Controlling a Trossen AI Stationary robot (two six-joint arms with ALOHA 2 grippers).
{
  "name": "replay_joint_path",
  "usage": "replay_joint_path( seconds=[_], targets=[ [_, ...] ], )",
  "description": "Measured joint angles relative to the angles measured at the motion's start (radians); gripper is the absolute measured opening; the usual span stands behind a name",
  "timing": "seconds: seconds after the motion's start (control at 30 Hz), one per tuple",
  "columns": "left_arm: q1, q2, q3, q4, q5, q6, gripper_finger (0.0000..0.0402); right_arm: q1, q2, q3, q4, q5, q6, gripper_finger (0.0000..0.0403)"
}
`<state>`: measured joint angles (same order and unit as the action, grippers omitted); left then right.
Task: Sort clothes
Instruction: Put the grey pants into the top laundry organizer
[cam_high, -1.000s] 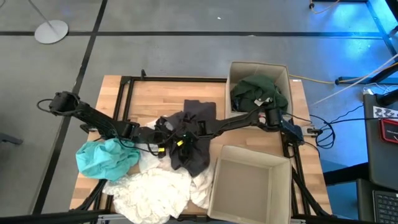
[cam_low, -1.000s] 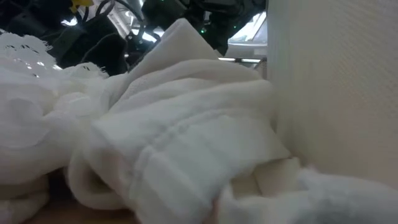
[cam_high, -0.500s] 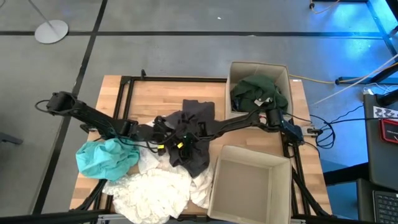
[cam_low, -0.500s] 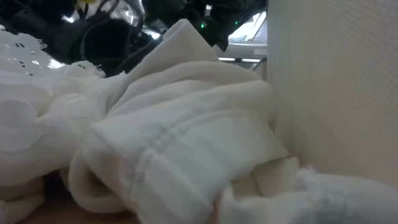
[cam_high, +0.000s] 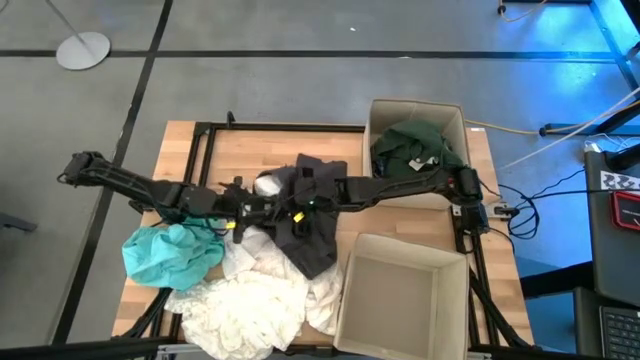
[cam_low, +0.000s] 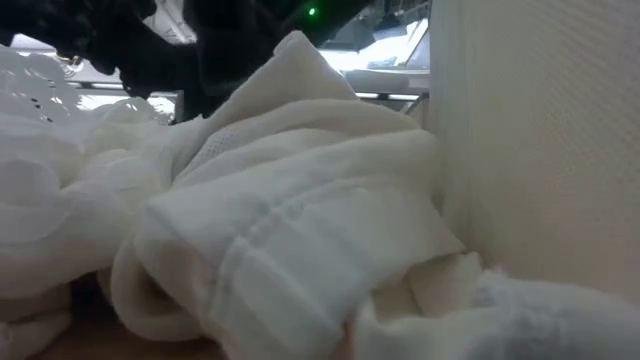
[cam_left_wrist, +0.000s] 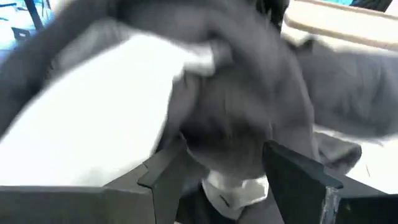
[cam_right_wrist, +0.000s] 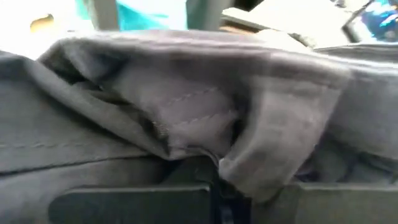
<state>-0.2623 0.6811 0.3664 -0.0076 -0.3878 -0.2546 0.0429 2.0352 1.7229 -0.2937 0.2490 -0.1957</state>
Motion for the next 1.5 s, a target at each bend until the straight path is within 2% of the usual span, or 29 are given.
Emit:
replay_joint_path(
  seconds=[0.17,0.37,0.77,0.97,1.13,1.3,1.5],
  targets=[
    [0.000,-0.056,-0.002,-0.074,-0.004,-0.025,0.0203,-0.001,-0.061,0.000,-0.018,0.050,-0.038,0.0015],
    [0.000,-0.059,-0.004,-0.091,-0.011,-0.038,0.0203,-0.011,-0.154,0.000,-0.018,0.091,-0.087,0.0015],
    [0.002,-0.059,-0.005,-0.081,-0.026,-0.040,0.0203,-0.124,-0.390,0.037,-0.040,0.118,-0.132,0.0016],
    [0.001,-0.057,-0.006,-0.083,-0.018,-0.033,0.0203,-0.191,-0.432,0.171,-0.080,0.120,-0.191,0.0017],
    [0.002,-0.058,-0.006,-0.083,-0.019,-0.035,0.0203,-0.234,-0.434,0.329,-0.149,0.182,-0.275,0.0016],
    [0.001,-0.058,-0.007,-0.083,-0.020,-0.037,0.0203,-0.261,-0.434,0.473,-0.200,0.261,-0.355,0.0017],
    [0.001,-0.058,-0.007,-0.083,-0.021,-0.036,0.0203,-0.260,-0.434,0.627,-0.265,0.421,-0.436,0.0017]
  ],
)
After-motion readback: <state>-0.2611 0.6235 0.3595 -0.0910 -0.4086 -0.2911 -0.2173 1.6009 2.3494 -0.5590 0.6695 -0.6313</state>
